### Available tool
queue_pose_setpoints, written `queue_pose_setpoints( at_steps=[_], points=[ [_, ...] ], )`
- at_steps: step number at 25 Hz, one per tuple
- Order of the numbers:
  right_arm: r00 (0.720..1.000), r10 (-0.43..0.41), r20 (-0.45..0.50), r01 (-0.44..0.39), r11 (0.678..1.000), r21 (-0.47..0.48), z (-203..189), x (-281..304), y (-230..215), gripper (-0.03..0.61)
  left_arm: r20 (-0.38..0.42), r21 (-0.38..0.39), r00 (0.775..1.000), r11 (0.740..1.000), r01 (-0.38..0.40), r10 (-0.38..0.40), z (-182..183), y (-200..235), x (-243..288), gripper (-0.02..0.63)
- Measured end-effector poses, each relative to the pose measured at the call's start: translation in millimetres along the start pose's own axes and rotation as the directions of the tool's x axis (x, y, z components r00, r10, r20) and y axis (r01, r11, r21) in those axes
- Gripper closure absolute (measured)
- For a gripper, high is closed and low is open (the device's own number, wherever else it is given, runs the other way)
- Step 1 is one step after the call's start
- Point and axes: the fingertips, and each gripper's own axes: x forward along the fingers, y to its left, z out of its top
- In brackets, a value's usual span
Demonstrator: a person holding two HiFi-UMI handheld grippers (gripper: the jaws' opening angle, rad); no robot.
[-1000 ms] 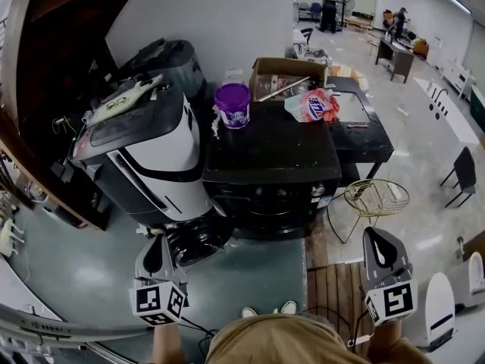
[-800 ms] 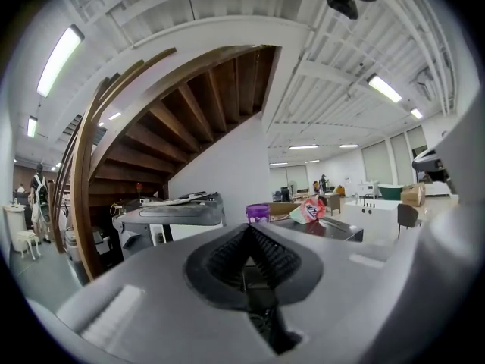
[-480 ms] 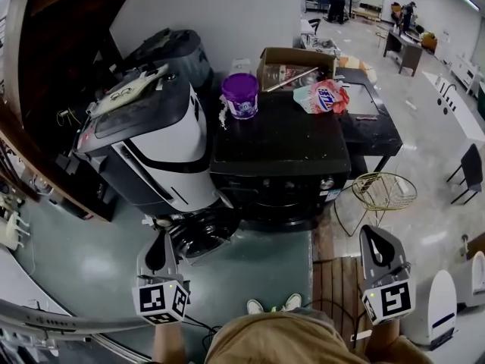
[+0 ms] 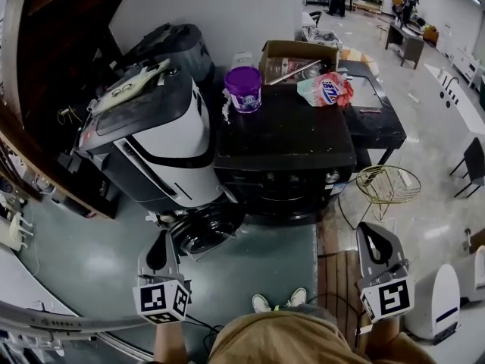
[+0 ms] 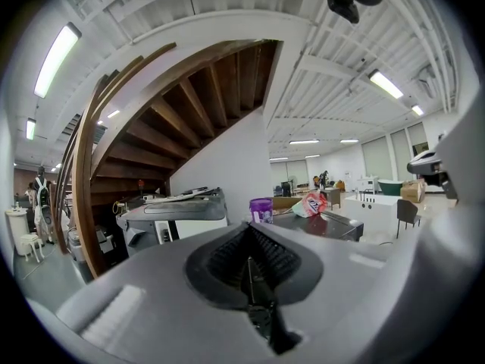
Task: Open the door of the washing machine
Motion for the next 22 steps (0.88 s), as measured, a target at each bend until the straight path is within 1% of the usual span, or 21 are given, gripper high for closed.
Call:
queue_pose_setpoints(
  at_steps=[9, 12, 15, 22],
  points=[
    [0.999, -0.002, -0.034, 0.002, 1.000, 0.001, -7, 2, 12, 0.574, -0.025, -0.008, 0.999, 1.000, 0.022, -0.022, -9, 5, 5, 0.553],
    [0.999, 0.009, -0.037, -0.009, 1.000, -0.008, -5, 5, 18, 0.574, -0.028, -0.011, 0.999, 0.999, 0.036, -0.037, -11, 3, 8, 0.552],
    [0.997, 0.029, -0.065, -0.030, 0.999, -0.017, -6, 8, 25, 0.574, -0.036, -0.014, 0.998, 0.999, 0.050, -0.050, -14, 3, 10, 0.553],
    [0.994, 0.053, -0.099, -0.057, 0.998, -0.038, -3, 16, 32, 0.574, -0.038, -0.025, 0.998, 0.998, 0.058, -0.059, -16, 9, 16, 0.554]
  ],
)
